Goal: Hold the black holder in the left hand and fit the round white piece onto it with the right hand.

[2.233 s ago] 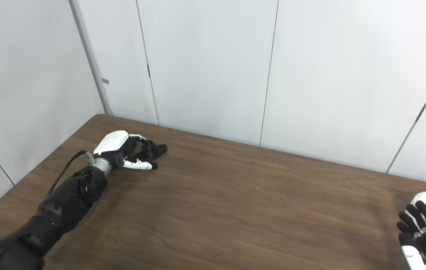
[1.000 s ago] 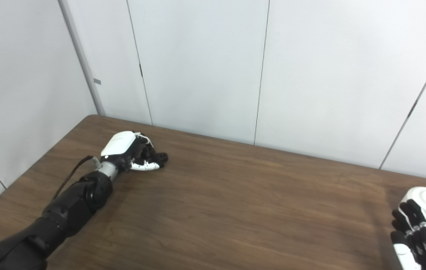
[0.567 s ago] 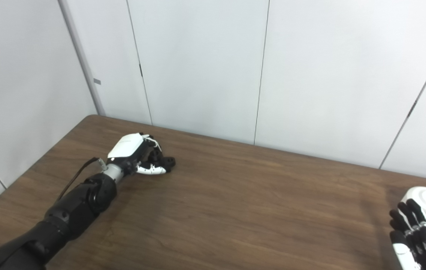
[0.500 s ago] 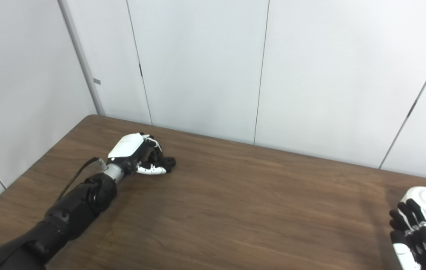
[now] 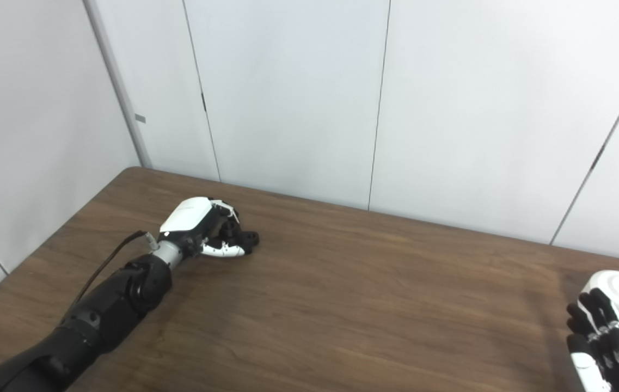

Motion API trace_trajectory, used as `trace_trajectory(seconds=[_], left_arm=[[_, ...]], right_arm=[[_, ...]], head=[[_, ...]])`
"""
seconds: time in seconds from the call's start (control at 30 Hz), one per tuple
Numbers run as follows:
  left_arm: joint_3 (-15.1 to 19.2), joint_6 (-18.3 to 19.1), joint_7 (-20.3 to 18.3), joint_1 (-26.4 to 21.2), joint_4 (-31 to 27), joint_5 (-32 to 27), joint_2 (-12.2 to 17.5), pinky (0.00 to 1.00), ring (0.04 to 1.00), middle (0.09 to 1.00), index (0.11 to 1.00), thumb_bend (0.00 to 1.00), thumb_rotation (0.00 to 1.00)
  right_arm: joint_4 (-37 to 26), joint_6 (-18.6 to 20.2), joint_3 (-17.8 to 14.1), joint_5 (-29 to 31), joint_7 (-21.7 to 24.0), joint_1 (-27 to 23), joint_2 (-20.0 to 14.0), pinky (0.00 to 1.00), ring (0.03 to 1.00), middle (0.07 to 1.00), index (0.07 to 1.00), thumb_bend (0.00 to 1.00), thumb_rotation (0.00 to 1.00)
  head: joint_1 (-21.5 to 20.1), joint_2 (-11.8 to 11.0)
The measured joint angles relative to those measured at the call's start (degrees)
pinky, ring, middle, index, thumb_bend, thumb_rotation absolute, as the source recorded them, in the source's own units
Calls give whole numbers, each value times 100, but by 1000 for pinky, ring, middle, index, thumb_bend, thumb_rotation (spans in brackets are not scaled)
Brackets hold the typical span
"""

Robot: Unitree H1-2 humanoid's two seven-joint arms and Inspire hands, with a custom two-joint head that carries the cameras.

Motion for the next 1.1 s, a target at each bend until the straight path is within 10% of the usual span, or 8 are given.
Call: trace_trajectory(seconds=[0.17,0.23,0.37,1.1], left_arm=[[49,2,-25,8,1,-2,1,956,889,787,494,524,63],[62,1,-35,11,1,-2,1,952,887,788,592,879,57],[70,19,-85,20,-19,-3,3,944,886,798,636,977,70],[176,44,-409,13,-75,-24,68,920,891,817,667,984,61]], right_arm=[[14,0,-6,15,-7,-14,0,893,878,906,902,457,539],[14,0,-6,24,-4,-15,0,902,884,910,907,445,537],[20,-2,-6,48,-4,-16,-4,895,880,906,905,457,540],[36,-5,16,55,0,-39,-4,911,888,911,913,443,539]], head=[[9,-9],[9,-9],[9,0],[9,-17]])
